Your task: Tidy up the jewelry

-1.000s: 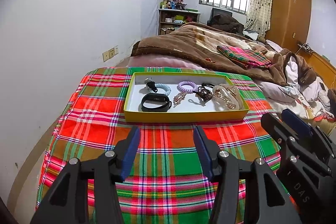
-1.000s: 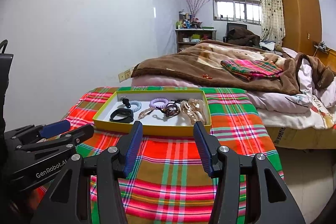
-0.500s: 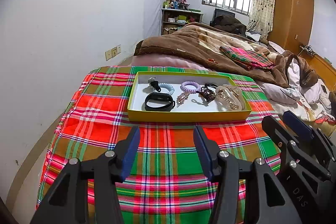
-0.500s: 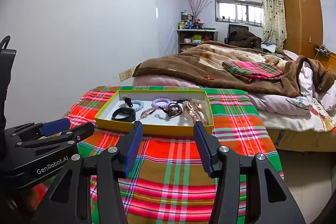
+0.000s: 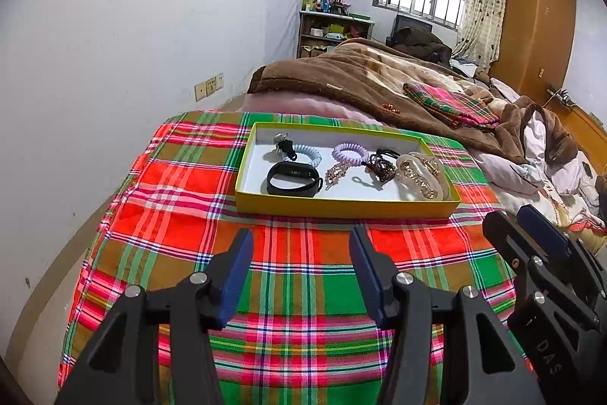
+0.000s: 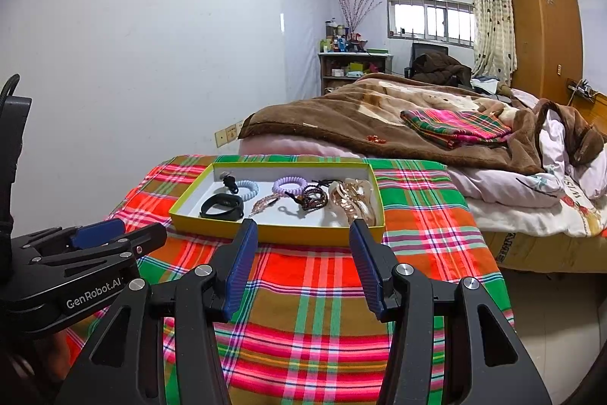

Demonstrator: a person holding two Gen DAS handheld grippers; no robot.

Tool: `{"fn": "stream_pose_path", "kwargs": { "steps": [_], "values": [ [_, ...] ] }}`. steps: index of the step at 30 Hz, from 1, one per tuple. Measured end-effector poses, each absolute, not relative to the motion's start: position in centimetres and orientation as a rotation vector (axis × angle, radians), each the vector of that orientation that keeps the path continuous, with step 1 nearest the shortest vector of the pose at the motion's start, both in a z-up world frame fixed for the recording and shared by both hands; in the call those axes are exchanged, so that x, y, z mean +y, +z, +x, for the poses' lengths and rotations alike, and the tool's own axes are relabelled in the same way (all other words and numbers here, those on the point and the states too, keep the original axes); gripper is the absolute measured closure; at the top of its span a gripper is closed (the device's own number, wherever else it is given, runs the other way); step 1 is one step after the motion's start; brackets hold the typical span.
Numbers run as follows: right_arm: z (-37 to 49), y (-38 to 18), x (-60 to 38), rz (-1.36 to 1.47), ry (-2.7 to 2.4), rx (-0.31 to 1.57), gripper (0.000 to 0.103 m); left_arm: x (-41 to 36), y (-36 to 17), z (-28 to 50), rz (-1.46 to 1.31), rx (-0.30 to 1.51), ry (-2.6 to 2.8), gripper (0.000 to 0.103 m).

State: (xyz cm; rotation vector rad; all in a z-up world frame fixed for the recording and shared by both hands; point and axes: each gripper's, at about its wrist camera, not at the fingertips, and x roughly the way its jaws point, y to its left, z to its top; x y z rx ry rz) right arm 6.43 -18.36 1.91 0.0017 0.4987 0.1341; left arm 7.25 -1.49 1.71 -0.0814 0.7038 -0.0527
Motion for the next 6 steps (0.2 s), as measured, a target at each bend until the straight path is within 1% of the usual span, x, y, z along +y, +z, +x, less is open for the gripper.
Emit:
{"fn": "stream_pose_path", "kwargs": {
  "steps": [6],
  "values": [
    [6.5,1.84,-18.36,0.003,0.134,0.499,0.052,-1.31,1.75,7.18,-0.089,0.704,-0.042,0.048]
  ]
}}
